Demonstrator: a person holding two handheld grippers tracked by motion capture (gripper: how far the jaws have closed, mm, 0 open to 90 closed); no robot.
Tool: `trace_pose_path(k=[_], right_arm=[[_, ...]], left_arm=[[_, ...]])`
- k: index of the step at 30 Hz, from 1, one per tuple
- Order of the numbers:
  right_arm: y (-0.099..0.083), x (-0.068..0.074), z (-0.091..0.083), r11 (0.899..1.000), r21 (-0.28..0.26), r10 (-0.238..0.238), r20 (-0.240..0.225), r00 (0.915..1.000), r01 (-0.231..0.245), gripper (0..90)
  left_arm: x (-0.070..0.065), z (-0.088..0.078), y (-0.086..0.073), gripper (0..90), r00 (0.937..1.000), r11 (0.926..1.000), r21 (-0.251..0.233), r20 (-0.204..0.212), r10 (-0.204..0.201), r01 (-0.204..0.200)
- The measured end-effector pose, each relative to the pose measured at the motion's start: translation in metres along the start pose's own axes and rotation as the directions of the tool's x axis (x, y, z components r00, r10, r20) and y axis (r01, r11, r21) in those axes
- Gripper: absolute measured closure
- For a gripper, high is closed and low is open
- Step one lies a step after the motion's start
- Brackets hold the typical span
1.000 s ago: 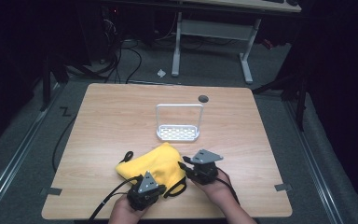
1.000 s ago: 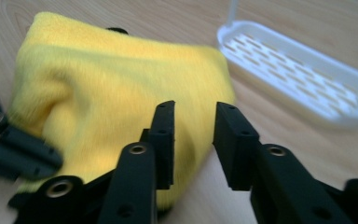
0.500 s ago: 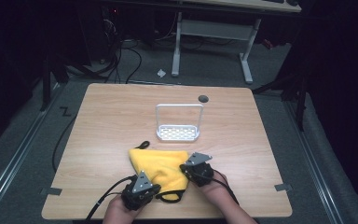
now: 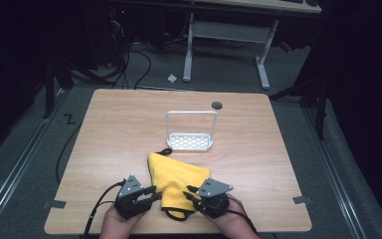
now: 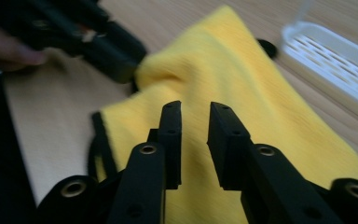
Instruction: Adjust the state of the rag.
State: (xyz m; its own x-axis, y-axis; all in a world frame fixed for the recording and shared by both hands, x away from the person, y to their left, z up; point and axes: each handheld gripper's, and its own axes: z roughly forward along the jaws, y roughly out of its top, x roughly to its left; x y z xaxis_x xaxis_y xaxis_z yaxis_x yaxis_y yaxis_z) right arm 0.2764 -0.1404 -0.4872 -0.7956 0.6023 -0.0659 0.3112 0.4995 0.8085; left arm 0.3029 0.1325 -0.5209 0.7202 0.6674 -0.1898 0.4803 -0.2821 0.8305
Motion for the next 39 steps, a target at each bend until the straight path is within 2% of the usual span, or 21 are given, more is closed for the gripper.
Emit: trace_pose_path(k=[2,3,5,6,8,9,10,12,14,18,21,23,25,28,30,31,32,34,37,38,39], right_arm=[[0.006,0.013,0.008,1.000,0.001,-0.021,-0.049,0.9986,0.021,67.9],[0.009,0.023,0.019,0.999,0.021,-0.042,-0.074,0.9964,0.044,60.4],[0.009,0.028,0.025,0.998,0.033,-0.052,-0.082,0.9953,0.055,55.8],[0.009,0.034,0.037,0.994,0.068,-0.079,-0.084,0.9933,0.085,50.8],[0.009,0.036,0.043,0.992,0.086,-0.090,-0.087,0.9921,0.097,50.7],[0.006,0.037,0.052,0.985,0.123,-0.115,-0.072,0.9908,0.123,54.0],[0.006,0.037,0.052,0.985,0.123,-0.115,-0.072,0.9908,0.123,54.0],[0.004,0.037,0.057,0.980,0.141,-0.130,-0.064,0.9894,0.138,68.1],[0.006,0.035,0.053,0.984,0.122,-0.127,-0.059,0.9902,0.133,80.1],[0.011,0.031,0.041,0.992,0.061,-0.113,-0.035,0.9930,0.115,82.2],[0.018,0.025,0.024,0.997,-0.019,-0.074,-0.019,0.9971,0.074,82.1],[0.022,0.016,0.008,0.995,-0.084,-0.054,0.029,0.9981,0.056,82.1],[0.023,0.012,0.003,0.994,-0.104,-0.039,0.045,0.9982,0.043,82.1],[0.019,-0.009,-0.017,0.989,-0.147,0.011,0.118,0.9930,0.006,82.1],[0.017,-0.014,-0.022,0.988,-0.152,0.030,0.128,0.9913,-0.010,82.0],[0.010,-0.026,-0.028,0.988,-0.148,0.059,0.160,0.9853,-0.036,82.0],[0.010,-0.026,-0.028,0.988,-0.148,0.059,0.160,0.9853,-0.036,82.0],[-0.001,-0.036,-0.031,0.991,-0.122,0.084,0.192,0.9777,-0.061,81.9],[-0.021,-0.050,-0.030,0.994,-0.041,0.111,0.216,0.9701,-0.105,81.8],[-0.032,-0.057,-0.027,0.989,0.018,0.139,0.210,0.9677,-0.146,81.7],[-0.032,-0.057,-0.027,0.989,0.018,0.139,0.210,0.9677,-0.146,81.7]], left_arm=[[0.007,-0.006,-0.002,62.5,0.9991,0.9992,-0.022,-0.025,-0.035,0.035],[0.011,-0.009,-0.003,60.1,0.9979,0.9983,-0.026,-0.038,-0.052,0.052],[0.017,-0.014,-0.006,59.1,0.9951,0.9963,-0.030,-0.056,-0.082,0.080],[0.020,-0.016,-0.008,57.8,0.9940,0.9955,-0.030,-0.060,-0.091,0.089],[0.024,-0.020,-0.010,57.3,0.9920,0.9944,-0.034,-0.074,-0.102,0.100],[0.026,-0.022,-0.011,57.1,0.9911,0.9937,-0.034,-0.076,-0.109,0.107],[0.028,-0.023,-0.012,57.1,0.9901,0.9928,-0.037,-0.078,-0.117,0.114],[0.029,-0.025,-0.013,56.9,0.9890,0.9916,-0.041,-0.078,-0.125,0.122],[0.028,-0.025,-0.013,56.7,0.9894,0.9920,-0.040,-0.079,-0.122,0.119],[0.025,-0.022,-0.011,55.9,0.9916,0.9936,-0.033,-0.068,-0.110,0.108],[0.020,-0.017,-0.008,55.1,0.9941,0.9953,-0.027,-0.055,-0.094,0.092],[0.018,-0.015,-0.006,54.5,0.9951,0.9960,-0.027,-0.048,-0.087,0.086],[0.016,-0.011,-0.005,54.2,0.9962,0.9969,-0.020,-0.040,-0.077,0.076],[0.015,-0.007,-0.003,53.7,0.9973,0.9979,-0.008,-0.036,-0.065,0.065],[0.015,-0.005,-0.003,53.8,0.9977,0.9982,-0.002,-0.033,-0.059,0.059],[0.015,-0.004,-0.002,53.7,0.9976,0.9980,-0.002,-0.031,-0.063,0.063],[0.016,-0.003,-0.002,53.7,0.9976,0.9980,-0.006,-0.027,-0.063,0.063],[0.016,-0.002,0.000,53.8,0.9977,0.9980,-0.006,-0.024,-0.064,0.064],[0.016,-0.001,0.001,53.8,0.9980,0.9982,-0.005,-0.021,-0.060,0.060],[0.016,-0.001,0.002,53.8,0.9980,0.9981,-0.005,-0.020,-0.061,0.061],[0.016,-0.001,0.002,53.8,0.9981,0.9982,-0.006,-0.019,-0.059,0.059]])
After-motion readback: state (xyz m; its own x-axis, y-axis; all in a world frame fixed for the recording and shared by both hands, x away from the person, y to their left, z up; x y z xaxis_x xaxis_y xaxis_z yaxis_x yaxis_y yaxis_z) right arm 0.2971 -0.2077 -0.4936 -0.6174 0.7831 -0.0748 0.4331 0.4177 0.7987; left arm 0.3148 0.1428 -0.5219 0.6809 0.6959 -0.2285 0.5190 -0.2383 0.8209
